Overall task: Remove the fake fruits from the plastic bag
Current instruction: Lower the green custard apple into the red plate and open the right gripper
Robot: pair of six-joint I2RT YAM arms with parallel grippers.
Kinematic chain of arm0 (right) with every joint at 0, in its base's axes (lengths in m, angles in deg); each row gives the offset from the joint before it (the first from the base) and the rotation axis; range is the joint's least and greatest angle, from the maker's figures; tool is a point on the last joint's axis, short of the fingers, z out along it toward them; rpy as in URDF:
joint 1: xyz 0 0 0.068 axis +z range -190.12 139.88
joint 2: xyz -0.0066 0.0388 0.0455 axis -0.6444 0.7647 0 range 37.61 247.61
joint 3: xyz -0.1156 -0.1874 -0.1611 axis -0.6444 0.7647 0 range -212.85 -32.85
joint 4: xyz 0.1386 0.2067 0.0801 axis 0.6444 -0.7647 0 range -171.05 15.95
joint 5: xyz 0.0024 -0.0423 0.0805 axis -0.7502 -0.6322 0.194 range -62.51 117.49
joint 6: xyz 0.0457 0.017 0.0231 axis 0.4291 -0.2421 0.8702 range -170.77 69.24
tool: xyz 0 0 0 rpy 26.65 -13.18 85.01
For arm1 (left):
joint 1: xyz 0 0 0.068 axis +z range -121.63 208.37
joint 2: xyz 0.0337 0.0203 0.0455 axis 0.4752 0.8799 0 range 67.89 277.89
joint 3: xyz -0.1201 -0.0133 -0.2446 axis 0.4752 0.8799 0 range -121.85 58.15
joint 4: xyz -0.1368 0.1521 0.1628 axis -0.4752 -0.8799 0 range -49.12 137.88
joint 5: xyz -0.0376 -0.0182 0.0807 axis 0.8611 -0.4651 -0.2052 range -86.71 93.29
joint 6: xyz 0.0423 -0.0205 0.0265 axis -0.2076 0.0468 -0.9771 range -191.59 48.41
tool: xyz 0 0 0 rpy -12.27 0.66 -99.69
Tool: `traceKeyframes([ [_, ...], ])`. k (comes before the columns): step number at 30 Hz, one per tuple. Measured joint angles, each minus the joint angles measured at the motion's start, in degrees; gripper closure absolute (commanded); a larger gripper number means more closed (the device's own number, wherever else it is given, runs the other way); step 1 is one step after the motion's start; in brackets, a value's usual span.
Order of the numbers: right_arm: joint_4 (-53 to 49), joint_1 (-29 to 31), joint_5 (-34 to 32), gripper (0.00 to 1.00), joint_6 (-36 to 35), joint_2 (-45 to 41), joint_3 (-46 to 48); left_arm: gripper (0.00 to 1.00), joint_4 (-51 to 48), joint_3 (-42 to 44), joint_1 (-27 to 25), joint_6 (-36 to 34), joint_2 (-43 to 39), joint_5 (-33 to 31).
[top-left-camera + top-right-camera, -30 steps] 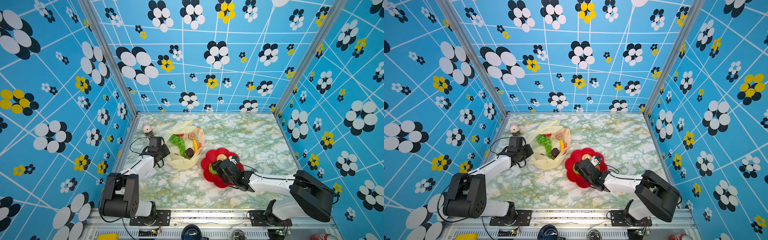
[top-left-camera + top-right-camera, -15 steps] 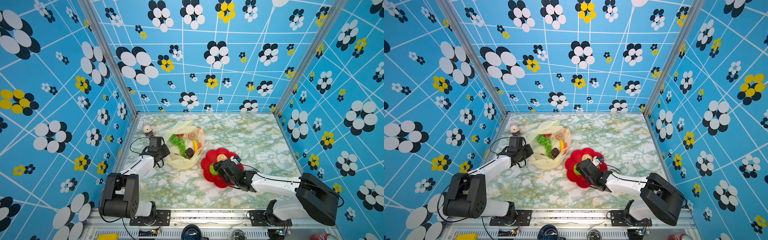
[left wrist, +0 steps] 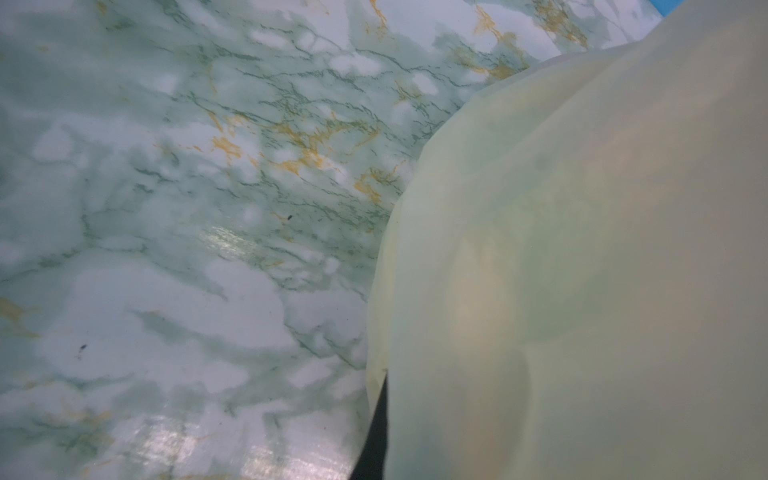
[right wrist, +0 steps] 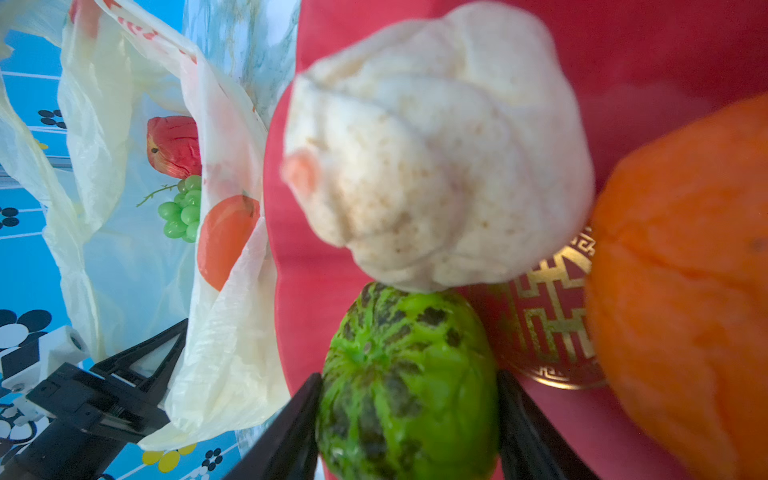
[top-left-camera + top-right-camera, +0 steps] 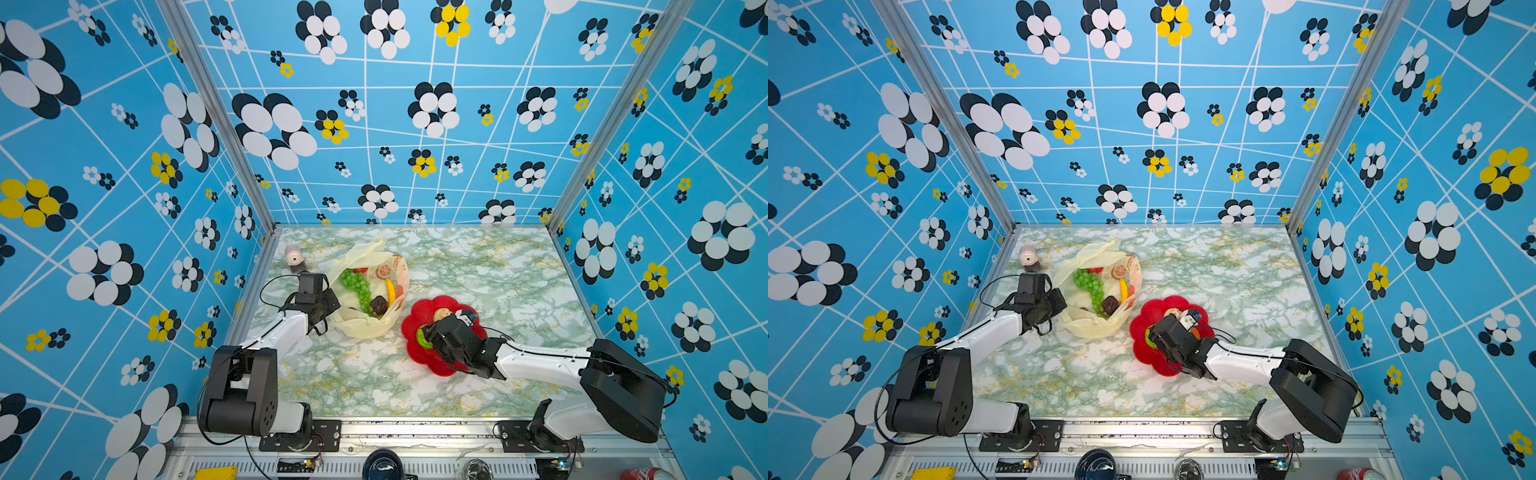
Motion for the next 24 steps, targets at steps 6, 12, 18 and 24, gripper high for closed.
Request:
traceKeyframes([
  [6, 5.6, 0.0, -2.2, 0.43, -3.1, 1.3, 1.4, 1.0, 0.0, 0.0, 0.0, -0.1, 0.0, 0.0],
  [12, 11.5, 0.0, -5.2, 0.44, -8.0, 3.1, 1.8, 1.0, 0.0, 0.0, 0.0, -0.4, 0.0, 0.0],
  [18, 17.2, 0.0, -7.4, 0.44, -11.0, 5.2, 3.4, 1.0, 0.0, 0.0, 0.0, -0.5, 0.0, 0.0],
  [24, 18.6, 0.0, -8.2, 0.34, -12.2, 5.7, 4.1, 1.0, 0.4, 0.0, 0.0, -0.8, 0.0, 0.0],
])
